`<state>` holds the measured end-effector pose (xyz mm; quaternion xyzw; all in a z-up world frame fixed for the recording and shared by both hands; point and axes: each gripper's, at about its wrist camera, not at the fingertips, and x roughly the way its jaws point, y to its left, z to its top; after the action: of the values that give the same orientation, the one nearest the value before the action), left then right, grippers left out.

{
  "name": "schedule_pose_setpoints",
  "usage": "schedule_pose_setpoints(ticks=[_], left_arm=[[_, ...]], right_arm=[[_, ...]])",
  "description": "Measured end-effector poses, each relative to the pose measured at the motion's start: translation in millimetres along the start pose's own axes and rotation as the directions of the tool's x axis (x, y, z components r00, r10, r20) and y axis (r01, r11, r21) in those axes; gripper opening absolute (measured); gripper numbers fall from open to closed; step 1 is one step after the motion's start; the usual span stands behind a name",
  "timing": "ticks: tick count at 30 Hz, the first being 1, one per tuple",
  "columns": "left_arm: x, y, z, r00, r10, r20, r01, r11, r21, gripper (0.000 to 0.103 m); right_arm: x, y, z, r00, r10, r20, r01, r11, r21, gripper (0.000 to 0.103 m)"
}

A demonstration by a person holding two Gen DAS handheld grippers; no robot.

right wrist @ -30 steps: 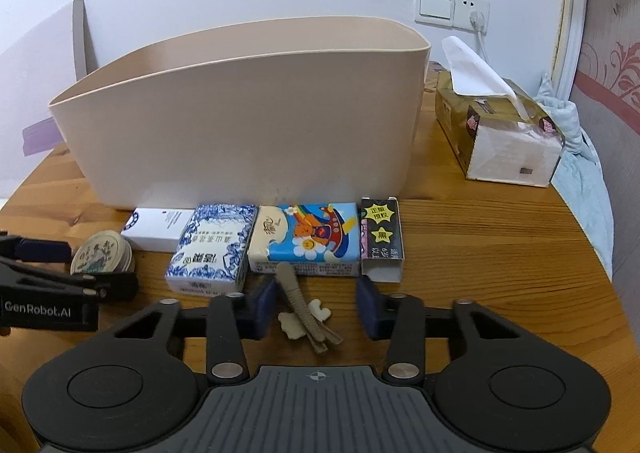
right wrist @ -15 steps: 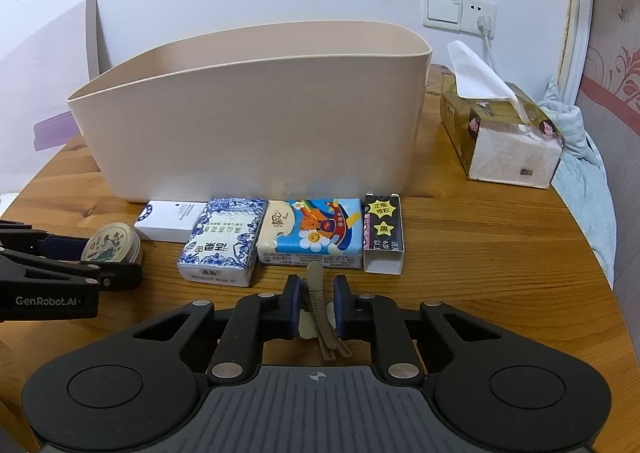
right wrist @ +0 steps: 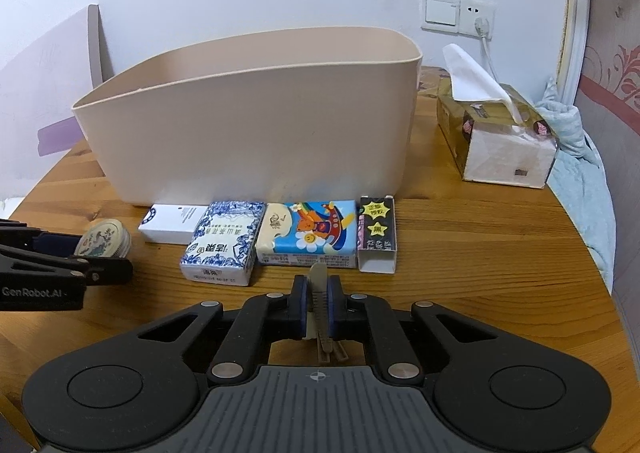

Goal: Organize objects
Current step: 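Grasp the round tin with the left gripper while the right grasps the beige strap, then carry the tin and strap over the basket and open both grippers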

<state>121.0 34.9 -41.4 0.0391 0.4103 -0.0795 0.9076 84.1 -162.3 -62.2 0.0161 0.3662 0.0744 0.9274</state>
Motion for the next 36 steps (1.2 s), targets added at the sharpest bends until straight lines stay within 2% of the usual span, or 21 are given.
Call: schedule_pose_setpoints(ticks=[16, 25, 36], left_arm=[[-37.3, 5.7, 12.3, 0.995, 0.002, 0.103, 0.001, 0.999, -0.036, 0.055], [-63.0, 6.0, 30.5, 0.983, -0.019, 0.180, 0.027, 0.999, -0.043, 0.055], [-74.9, 5.5, 63.9, 0.961, 0.015, 0.277, -0.010, 1.000, -0.021, 0.055]], right_arm=[[-40.0, -12.4, 20.1, 0.993, -0.007, 0.116, 0.003, 0.999, 0.037, 0.010], [-59.2, -16.4, 45.5, 0.978, -0.027, 0.207, 0.024, 1.000, 0.016, 0.010], [-64.8, -28.6, 75.2, 0.962, -0.037, 0.269, 0.032, 0.999, 0.020, 0.010]])
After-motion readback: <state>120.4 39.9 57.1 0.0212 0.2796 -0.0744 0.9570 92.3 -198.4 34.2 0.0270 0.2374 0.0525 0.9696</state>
